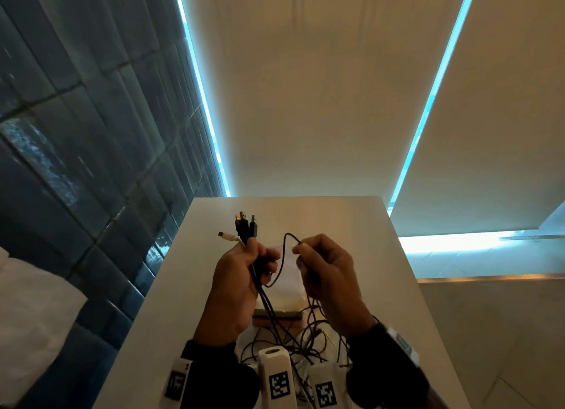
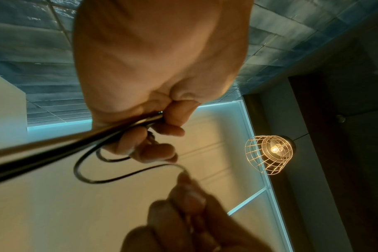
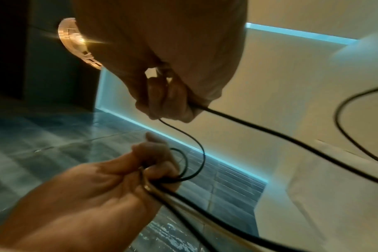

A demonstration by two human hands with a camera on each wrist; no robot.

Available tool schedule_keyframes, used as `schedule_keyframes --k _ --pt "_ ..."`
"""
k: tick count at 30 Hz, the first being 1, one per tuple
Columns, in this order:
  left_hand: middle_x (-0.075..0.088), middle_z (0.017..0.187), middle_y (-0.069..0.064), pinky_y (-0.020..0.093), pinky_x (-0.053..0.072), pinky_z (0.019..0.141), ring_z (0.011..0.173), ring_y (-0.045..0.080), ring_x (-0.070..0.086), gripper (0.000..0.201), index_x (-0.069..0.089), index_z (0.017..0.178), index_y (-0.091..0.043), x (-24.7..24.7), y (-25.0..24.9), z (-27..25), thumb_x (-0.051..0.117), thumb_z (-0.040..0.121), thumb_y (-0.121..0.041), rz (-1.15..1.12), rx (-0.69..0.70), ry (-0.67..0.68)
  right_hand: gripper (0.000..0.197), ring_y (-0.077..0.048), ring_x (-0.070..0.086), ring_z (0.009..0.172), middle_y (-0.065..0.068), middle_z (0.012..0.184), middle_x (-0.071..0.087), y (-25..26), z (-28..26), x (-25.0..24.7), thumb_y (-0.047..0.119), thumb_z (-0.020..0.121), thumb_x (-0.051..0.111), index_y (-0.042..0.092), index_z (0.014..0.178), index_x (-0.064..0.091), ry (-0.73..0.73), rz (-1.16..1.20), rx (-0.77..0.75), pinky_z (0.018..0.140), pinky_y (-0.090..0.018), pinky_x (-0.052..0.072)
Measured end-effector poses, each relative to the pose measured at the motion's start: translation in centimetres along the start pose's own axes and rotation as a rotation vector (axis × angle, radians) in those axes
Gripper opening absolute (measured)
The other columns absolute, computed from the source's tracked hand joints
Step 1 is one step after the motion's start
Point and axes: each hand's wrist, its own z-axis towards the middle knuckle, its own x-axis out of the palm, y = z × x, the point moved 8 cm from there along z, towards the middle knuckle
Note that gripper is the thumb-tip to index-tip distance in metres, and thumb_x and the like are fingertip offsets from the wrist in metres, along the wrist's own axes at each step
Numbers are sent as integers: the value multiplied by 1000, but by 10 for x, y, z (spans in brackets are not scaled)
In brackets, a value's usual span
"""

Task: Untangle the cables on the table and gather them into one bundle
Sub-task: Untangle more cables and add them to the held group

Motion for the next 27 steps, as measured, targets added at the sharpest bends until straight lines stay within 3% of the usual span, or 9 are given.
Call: schedule_keyframes --k 5,7,12,18,21,23,24,27 --pt "69 71 10 34 43 69 70 22 56 33 50 78 -7 4 -1 0 35 102 -23 -76 -47 36 12 -7 34 48 -6 63 47 12 -15 36 14 91 56 6 82 58 254 -120 -82 46 -17 31" --pt "69 79 14 36 48 72 74 24 61 32 50 77 -9 6 -2 0 35 101 -26 -191 -81 87 11 -5 34 47 5 57 46 4 -19 36 14 87 56 8 77 59 256 -142 -39 46 -15 31" --pt "56 68 7 33 52 60 56 17 54 31 49 76 -11 6 -9 0 34 100 -23 -340 -30 135 10 -10 27 44 7 51 40 -21 -17 21 14 83 57 9 75 61 229 -102 89 44 -21 23" --pt "49 64 2 22 36 46 46 10 35 30 47 74 -11 5 -13 1 34 100 -22 -328 49 137 20 -4 32 46 12 52 42 -52 -19 7 17 96 53 7 80 58 244 -176 130 45 -18 28" --pt "41 59 -1 21 32 44 45 8 30 29 46 73 -11 3 -14 1 36 98 -23 -314 66 143 26 -16 45 57 1 65 50 -75 -17 -5 32 90 54 10 78 59 198 -294 135 56 -31 44" --pt "37 56 -3 20 31 43 44 7 29 27 45 73 -11 2 -15 1 37 97 -23 -310 65 148 27 -30 53 66 -5 73 54 -91 -16 -13 34 90 54 12 76 58 158 -353 142 65 -43 53" --pt "35 55 -4 20 31 43 44 7 29 27 44 73 -11 2 -15 1 37 97 -23 -304 65 150 25 -30 55 69 -2 74 55 -98 -15 -16 32 92 53 14 75 58 142 -397 132 67 -44 55" --pt "33 54 -4 21 32 43 44 8 30 25 44 72 -11 2 -16 -1 41 93 -24 -272 76 161 27 -7 52 64 7 69 55 -116 -13 -26 19 98 51 18 72 57 109 -510 107 61 -28 48"
